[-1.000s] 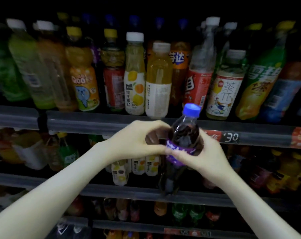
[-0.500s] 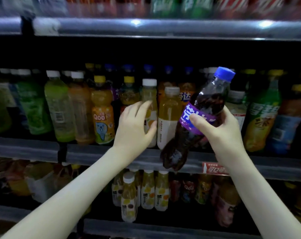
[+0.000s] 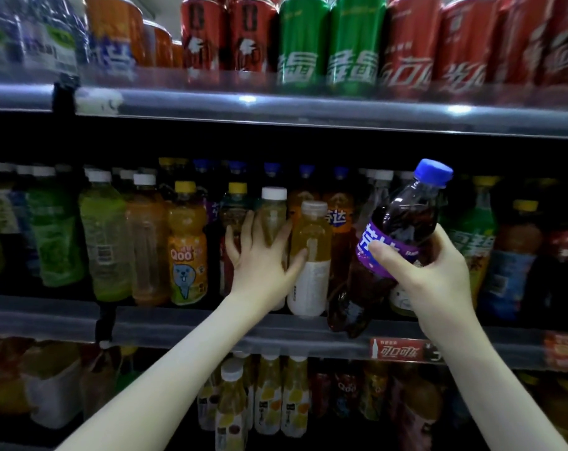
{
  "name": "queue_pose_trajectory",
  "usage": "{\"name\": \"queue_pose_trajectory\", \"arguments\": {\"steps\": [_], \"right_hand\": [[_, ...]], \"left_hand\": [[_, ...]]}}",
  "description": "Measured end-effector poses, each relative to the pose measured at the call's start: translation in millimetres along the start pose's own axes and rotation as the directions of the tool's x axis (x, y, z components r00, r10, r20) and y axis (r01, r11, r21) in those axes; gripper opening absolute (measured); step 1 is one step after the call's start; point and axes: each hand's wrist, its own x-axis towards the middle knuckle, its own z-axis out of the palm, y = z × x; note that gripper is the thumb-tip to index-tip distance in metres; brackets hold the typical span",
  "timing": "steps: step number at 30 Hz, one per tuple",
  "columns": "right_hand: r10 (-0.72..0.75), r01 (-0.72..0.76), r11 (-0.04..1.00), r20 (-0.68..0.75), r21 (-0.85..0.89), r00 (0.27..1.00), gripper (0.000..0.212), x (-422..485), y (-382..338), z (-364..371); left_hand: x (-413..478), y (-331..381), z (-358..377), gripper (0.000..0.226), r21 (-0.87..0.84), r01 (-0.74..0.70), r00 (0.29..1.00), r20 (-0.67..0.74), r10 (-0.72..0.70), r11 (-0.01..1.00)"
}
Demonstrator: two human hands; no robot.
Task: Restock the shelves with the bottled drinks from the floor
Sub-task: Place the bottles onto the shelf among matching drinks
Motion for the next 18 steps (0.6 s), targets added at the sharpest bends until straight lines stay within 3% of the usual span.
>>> {"name": "queue_pose_trajectory", "arguments": {"steps": [4, 8, 12, 18], "right_hand": [[-0.007, 0.003, 0.999, 0.074, 0.044, 0.997, 0.043, 0.9, -4.0, 0.0], [0.022, -0.04, 0.993, 0.167, 0.109, 0.986, 0.036, 1.1, -6.5, 7.1], [0.02, -0.065, 0.985, 0.268, 0.16, 0.963, 0.038, -1.5, -4.6, 22.0], [0.058, -0.108, 0.976, 0.252, 0.19, 0.966, 0.039, -18.5, 0.9, 54.0]], "left_hand": [[-5.2, -5.2, -5.1, 0.065, 0.002, -0.003, 1.0, 0.003, 0.003, 1.0], [-12.6, -25.0, -18.6, 0.053, 0.068, 0.047, 0.99, -0.136, -0.037, 0.997], [-23.1, -61.6, -37.7, 0.069, 0.222, 0.166, 0.97, -0.213, -0.119, 0.961], [-29.4, -100.2, -35.1, 0.077, 0.29, 0.231, 0.973, -0.071, -0.22, 0.929]]}}
